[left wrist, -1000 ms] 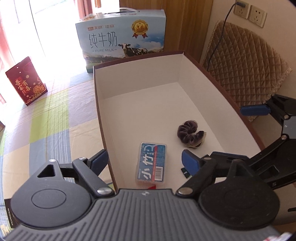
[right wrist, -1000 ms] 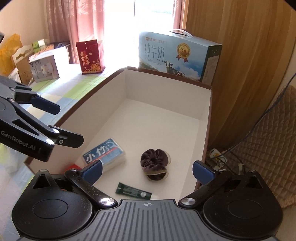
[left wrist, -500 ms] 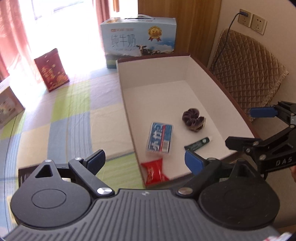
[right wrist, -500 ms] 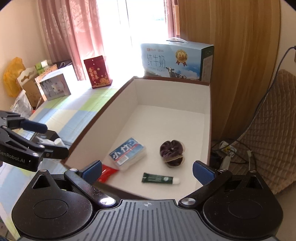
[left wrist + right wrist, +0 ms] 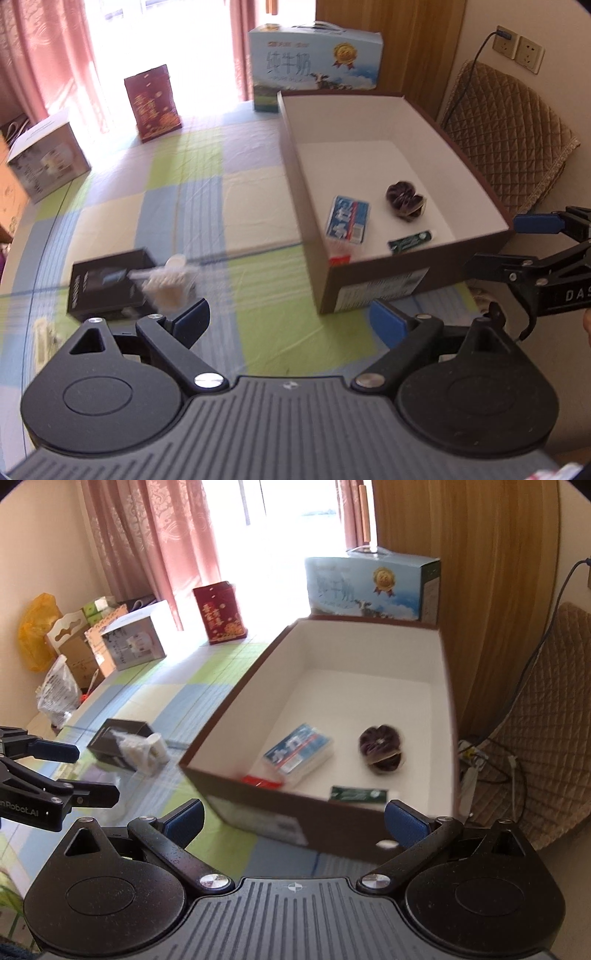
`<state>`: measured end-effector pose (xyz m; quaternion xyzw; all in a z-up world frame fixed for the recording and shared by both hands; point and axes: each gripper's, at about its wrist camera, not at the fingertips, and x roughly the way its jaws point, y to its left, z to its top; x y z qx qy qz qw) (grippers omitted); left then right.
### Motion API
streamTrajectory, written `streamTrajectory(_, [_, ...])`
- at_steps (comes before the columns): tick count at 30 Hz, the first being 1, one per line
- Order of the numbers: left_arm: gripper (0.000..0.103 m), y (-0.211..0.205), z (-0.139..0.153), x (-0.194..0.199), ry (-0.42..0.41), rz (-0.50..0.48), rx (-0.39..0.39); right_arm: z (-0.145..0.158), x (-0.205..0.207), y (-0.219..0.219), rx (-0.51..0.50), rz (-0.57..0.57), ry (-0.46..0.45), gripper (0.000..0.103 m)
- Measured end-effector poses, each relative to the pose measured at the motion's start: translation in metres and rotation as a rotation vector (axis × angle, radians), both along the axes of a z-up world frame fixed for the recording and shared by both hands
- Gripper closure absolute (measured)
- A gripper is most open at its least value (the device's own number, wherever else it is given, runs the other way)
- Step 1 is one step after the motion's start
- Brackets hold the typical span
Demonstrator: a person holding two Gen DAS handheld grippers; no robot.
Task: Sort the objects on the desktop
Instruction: 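Withdraw both tools from the box toward the remaining table items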
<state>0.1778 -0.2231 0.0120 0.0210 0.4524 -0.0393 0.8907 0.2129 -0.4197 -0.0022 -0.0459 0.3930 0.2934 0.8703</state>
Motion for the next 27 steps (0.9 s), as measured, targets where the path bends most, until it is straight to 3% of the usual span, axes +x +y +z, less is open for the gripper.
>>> streamTrajectory(27, [0.012, 0.100, -0.019, -0.062, 0.078, 0.138, -0.046, -0.035, -0.051, 0.103, -0.051, 0.135, 0.115, 0.002])
